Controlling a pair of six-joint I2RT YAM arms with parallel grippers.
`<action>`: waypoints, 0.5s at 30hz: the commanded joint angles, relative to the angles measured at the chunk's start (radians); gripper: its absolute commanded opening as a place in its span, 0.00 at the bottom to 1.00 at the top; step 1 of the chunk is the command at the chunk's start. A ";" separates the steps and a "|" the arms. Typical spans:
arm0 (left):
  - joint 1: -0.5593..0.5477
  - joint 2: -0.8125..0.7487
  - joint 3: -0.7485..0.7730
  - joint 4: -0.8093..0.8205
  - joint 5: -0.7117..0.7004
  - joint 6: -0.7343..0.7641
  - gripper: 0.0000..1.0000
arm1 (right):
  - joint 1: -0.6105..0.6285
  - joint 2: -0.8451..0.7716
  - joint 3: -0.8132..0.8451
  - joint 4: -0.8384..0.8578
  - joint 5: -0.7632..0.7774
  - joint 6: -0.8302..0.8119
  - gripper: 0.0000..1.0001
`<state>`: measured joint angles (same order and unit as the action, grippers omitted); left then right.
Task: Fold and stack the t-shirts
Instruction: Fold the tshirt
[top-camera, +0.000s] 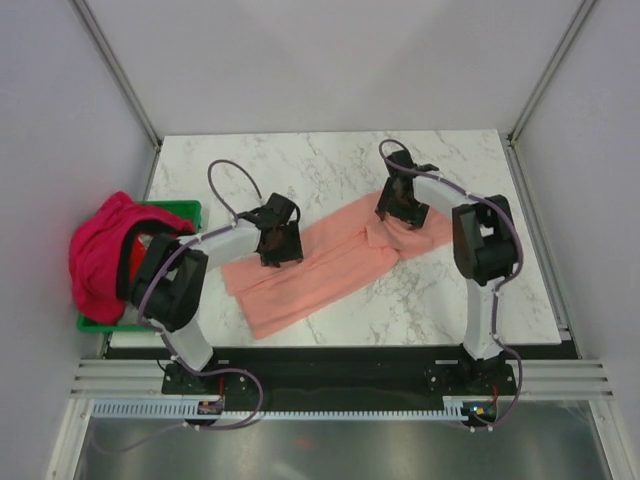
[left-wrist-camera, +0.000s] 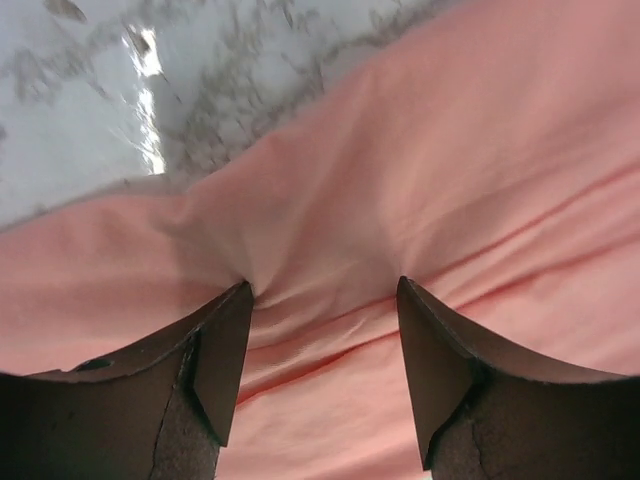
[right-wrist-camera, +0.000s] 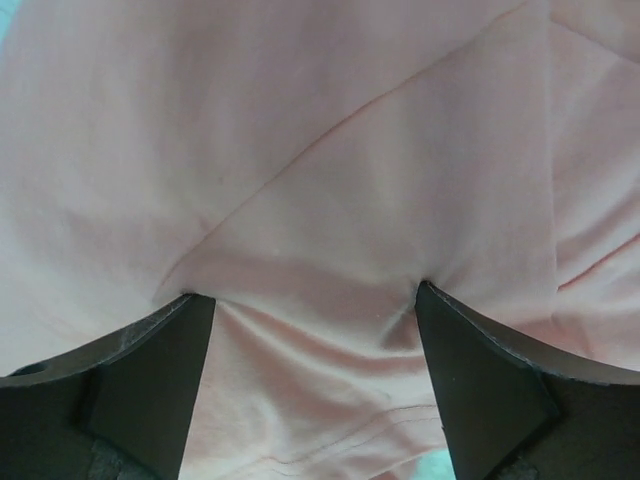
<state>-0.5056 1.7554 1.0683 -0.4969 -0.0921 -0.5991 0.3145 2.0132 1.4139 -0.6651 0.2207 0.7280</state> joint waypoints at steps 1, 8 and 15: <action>-0.031 -0.007 -0.186 0.004 0.254 -0.192 0.68 | 0.003 0.339 0.260 0.077 -0.167 -0.065 0.88; -0.240 0.022 -0.251 0.286 0.544 -0.490 0.69 | 0.071 0.815 1.115 0.007 -0.351 -0.130 0.93; -0.246 0.124 -0.125 0.278 0.545 -0.452 0.70 | 0.067 0.838 1.086 0.253 -0.385 -0.117 0.98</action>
<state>-0.7467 1.7790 0.9207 -0.1291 0.4206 -1.0279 0.3855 2.7472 2.5298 -0.4191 -0.1196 0.6052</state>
